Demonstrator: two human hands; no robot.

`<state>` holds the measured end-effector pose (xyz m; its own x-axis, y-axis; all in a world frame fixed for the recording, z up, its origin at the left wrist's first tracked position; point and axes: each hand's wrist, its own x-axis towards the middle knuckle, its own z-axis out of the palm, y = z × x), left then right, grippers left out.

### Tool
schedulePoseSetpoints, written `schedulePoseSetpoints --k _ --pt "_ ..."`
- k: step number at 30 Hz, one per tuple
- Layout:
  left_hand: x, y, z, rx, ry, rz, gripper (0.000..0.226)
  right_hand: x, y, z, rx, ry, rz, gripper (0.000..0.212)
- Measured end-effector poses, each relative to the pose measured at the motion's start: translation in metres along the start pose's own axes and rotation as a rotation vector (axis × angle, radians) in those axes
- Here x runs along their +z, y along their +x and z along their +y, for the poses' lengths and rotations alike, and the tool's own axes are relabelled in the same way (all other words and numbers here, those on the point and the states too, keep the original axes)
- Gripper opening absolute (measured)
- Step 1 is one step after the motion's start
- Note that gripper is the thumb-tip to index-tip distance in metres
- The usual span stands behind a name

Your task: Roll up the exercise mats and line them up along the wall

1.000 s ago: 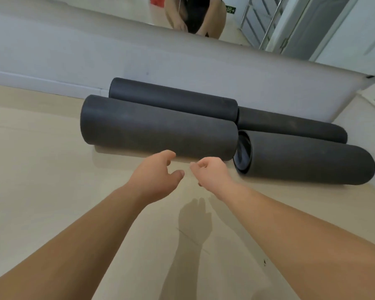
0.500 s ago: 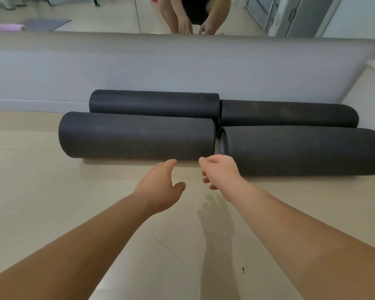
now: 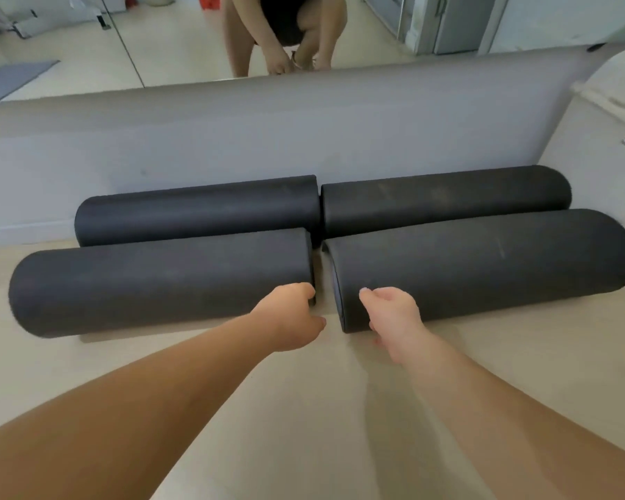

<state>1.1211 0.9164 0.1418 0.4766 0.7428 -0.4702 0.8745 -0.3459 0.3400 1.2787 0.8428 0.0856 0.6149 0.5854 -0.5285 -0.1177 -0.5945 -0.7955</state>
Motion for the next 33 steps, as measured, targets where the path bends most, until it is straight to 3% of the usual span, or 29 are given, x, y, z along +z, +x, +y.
schedulePoseSetpoints --k 2,5,8,12,15,21,30,33 --pt "0.011 0.026 0.001 0.015 -0.094 0.030 0.058 0.002 0.008 0.004 0.000 0.051 0.032 0.050" --pt "0.032 0.064 0.015 0.045 -0.280 0.055 0.084 0.004 0.025 0.012 0.011 0.099 0.103 0.053" --pt "0.053 0.092 0.027 0.041 -0.420 0.107 0.094 0.003 0.041 0.019 0.067 0.145 0.207 0.063" --pt "0.072 0.107 0.031 0.005 -0.327 0.105 0.112 -0.004 0.060 0.028 0.179 0.272 0.296 0.103" --pt "0.069 0.113 0.028 0.014 -0.232 0.115 0.112 0.011 0.069 0.028 0.140 0.279 0.305 0.123" --pt "0.035 0.131 0.009 -0.034 -0.141 0.167 0.111 0.048 0.088 0.011 0.146 0.201 0.359 0.126" --pt "0.034 0.130 0.003 0.048 -0.124 0.172 0.068 0.025 0.099 0.004 0.223 0.025 0.262 0.128" --pt "0.030 0.124 -0.002 0.067 -0.176 0.246 0.041 0.013 0.095 0.013 0.205 0.058 0.214 0.112"
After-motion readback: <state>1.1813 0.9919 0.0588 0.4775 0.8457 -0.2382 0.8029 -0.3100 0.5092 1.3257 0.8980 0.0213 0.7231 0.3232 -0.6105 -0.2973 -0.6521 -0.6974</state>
